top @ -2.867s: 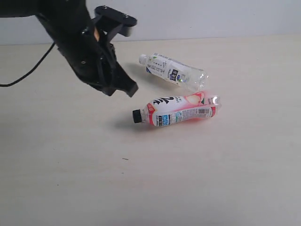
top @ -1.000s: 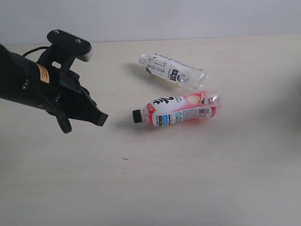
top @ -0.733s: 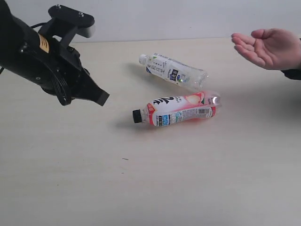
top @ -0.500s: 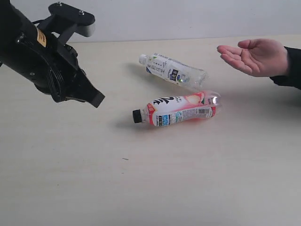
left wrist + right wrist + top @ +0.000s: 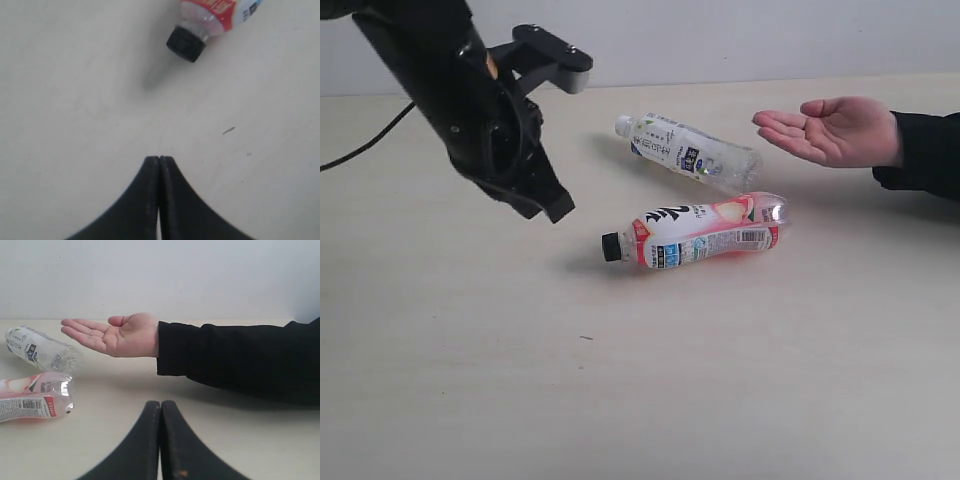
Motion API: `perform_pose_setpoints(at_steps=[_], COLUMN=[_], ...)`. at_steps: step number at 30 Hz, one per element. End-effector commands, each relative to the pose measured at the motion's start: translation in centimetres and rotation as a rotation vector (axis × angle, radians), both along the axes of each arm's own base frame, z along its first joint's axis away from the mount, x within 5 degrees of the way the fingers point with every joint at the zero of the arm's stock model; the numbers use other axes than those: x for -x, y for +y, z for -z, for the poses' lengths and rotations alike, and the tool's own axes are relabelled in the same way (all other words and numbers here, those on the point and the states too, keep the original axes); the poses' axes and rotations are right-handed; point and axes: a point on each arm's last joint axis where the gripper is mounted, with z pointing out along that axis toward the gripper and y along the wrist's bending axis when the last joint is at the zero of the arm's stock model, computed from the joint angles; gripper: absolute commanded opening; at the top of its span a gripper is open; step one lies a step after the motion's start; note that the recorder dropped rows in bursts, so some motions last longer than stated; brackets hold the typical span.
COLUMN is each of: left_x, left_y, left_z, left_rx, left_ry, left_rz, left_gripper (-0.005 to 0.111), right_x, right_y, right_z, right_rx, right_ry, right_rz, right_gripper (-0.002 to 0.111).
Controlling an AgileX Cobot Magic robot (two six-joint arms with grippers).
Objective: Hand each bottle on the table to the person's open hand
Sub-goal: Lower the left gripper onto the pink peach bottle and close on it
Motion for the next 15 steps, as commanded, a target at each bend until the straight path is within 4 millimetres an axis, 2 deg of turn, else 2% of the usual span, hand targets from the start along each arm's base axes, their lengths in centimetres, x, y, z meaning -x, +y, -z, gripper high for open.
perform_pose_setpoints(at_steps=[1, 3, 6, 8, 11, 12, 15], left_x=[-1.3, -1.8, -2.4, -2.9, -3.8, -4.0, -4.5], left_y=[-1.7, -2.5, -3.3, -3.7, -4.5, -5.0, -6.6], left_z=[-0.8, -0.9, -0.8, -0.5, -0.1, 0.1, 0.4], left_rx=[0.015, 0.037, 0.060, 0.060, 0.075, 0.079, 0.090], left_ry=[0.033, 0.033, 0.030, 0.015, -0.009, -0.021, -0.059], left_rz=[0.176, 0.269, 0.362, 0.398, 0.405, 0.410, 0.439], left_gripper=[0.000, 0.003, 0.018, 0.034, 0.069, 0.076, 0.078], right_x=[0.0, 0.0, 0.0, 0.0, 0.0, 0.0, 0.0], right_y=[-0.1, -0.1, -0.1, -0.1, -0.1, -0.1, -0.1], right_z=[0.1, 0.1, 0.1, 0.1, 0.1, 0.1, 0.1], right_rx=[0.008, 0.008, 0.008, 0.008, 0.008, 0.008, 0.008], right_ry=[-0.004, -0.004, -0.004, -0.004, -0.004, -0.004, -0.004], right_rz=[0.006, 0.006, 0.006, 0.006, 0.006, 0.006, 0.006], right_gripper=[0.000, 0.000, 0.000, 0.000, 0.000, 0.000, 0.000])
